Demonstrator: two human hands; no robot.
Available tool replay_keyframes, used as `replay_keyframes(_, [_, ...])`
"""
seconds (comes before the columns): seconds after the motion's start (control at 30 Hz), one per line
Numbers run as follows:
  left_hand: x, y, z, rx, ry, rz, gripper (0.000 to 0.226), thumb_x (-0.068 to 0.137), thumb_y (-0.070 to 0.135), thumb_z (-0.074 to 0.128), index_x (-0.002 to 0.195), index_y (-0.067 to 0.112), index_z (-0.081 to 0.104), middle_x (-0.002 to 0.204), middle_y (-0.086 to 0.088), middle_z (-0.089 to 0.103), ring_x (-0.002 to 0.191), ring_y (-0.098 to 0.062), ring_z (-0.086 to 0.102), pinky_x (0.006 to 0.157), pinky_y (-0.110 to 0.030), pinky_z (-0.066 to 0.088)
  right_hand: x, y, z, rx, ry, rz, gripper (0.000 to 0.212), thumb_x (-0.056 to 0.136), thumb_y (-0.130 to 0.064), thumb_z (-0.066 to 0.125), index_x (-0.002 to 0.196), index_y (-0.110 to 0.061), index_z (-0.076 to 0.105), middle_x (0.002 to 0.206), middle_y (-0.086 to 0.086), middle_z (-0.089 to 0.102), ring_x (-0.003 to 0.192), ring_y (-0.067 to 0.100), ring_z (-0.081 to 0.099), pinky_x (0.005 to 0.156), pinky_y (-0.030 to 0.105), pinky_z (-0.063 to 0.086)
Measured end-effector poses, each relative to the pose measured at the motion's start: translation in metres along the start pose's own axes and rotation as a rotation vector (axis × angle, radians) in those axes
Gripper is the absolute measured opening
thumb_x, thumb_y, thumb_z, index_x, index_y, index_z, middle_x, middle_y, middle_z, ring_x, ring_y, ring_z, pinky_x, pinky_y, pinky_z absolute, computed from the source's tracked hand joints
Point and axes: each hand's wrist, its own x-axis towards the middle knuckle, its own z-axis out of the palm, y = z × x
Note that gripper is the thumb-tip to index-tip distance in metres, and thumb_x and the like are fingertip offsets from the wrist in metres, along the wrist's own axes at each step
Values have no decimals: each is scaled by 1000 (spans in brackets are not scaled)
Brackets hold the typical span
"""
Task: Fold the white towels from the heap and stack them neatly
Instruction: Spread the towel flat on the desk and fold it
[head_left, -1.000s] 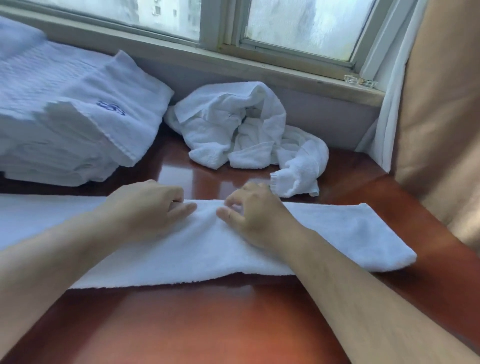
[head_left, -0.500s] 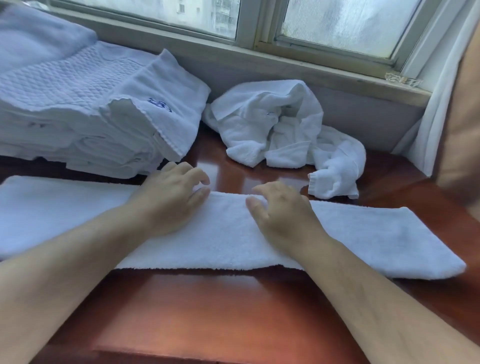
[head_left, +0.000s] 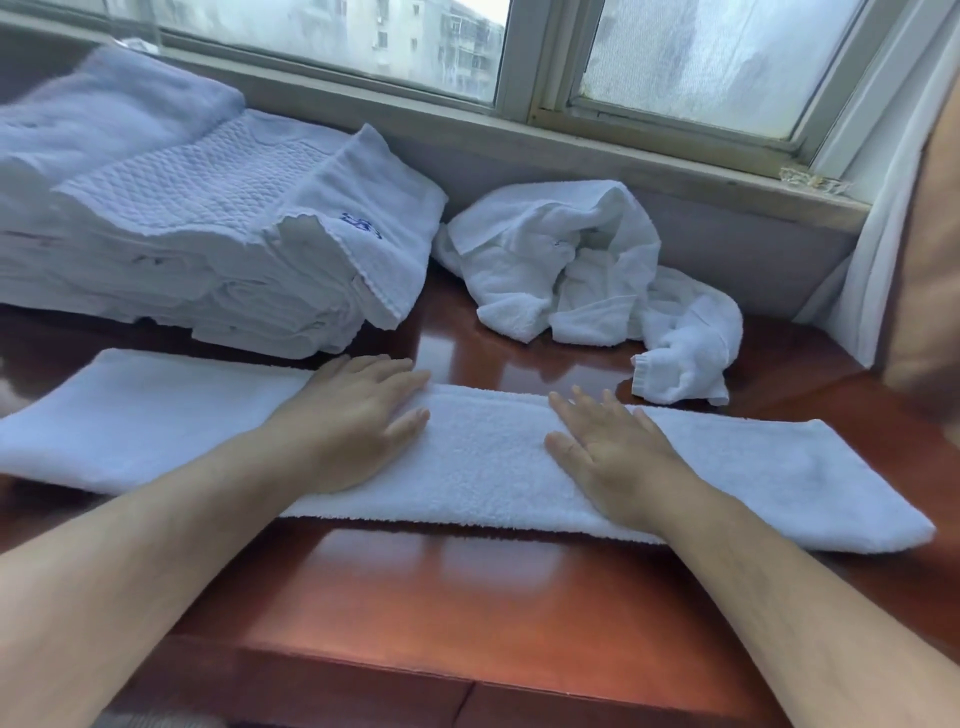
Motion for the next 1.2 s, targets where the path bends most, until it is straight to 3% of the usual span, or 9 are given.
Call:
replay_keyframes(0.1, [-15,7,-8,-28,250,105,45,101,42,32,135,31,59,138,12,56,129,-17,46,109,-35,31,-2,-1,0,22,16,-4,66,97,-62,12,159,-41,6,168,-11,-1,154,14,-10,123,37,-7])
replay_keyframes(0.17, [-30,8,-8,-35,247,134,53,94,50,26,124,35,67,127,16,62,119,-18,53,102,-35,38,-9,-4,1,50,85,-26,60,102,-54,22,159,-35,19,168,-6,10,155,17,0,124,36,-1])
replay_keyframes(0.27, [-46,4,1,-20,119,79,48,99,53,28,141,47,50,150,24,42,140,-10,35,113,-30,24,-23,-12,3,81,340,-154,39,102,-28,47,139,-19,58,146,3,52,138,24,41,116,38,29])
replay_keyframes(0.37, [-48,0,5,-36,39,40,50,100,53,27,150,53,30,159,29,16,149,-1,13,118,-25,9,-26,-33,-2,1,308,-84,26,98,-24,46,113,-15,65,120,1,62,116,24,53,99,39,41])
replay_keyframes(0.47, [-48,1,2,-114,66,24,46,102,47,37,148,48,39,158,27,24,147,0,19,116,-20,10,-19,-71,-8,48,256,-41,20,96,-23,42,97,-12,58,112,4,59,109,28,53,92,40,44])
replay_keyframes(0.57, [-49,-13,-2,-176,113,-97,44,101,40,45,145,39,47,156,17,37,145,-5,28,118,-24,18,-9,-113,-4,250,231,-179,31,101,-26,41,114,-10,64,123,4,59,117,25,52,101,42,43])
replay_keyframes(0.77, [-75,-77,-17,30,9,-466,58,98,60,24,155,45,22,167,9,12,153,-19,10,122,-41,11,25,-163,0,256,80,-345,43,105,-42,37,134,-18,58,151,10,43,145,26,31,116,35,24])
replay_keyframes(1.0, [-80,-109,-27,30,47,-933,83,93,70,28,159,25,5,165,-16,8,149,-36,16,118,-47,16,50,-180,17,106,36,-418,56,101,-60,26,154,-40,26,168,-1,16,154,23,10,124,41,8])
replay_keyframes(1.2, [-80,-108,-46,-90,111,-879,87,92,54,54,158,25,6,146,-23,41,135,-42,33,109,-48,30,50,-175,19,116,39,-432,58,101,-58,26,156,-40,23,168,-3,13,154,20,7,124,39,6])
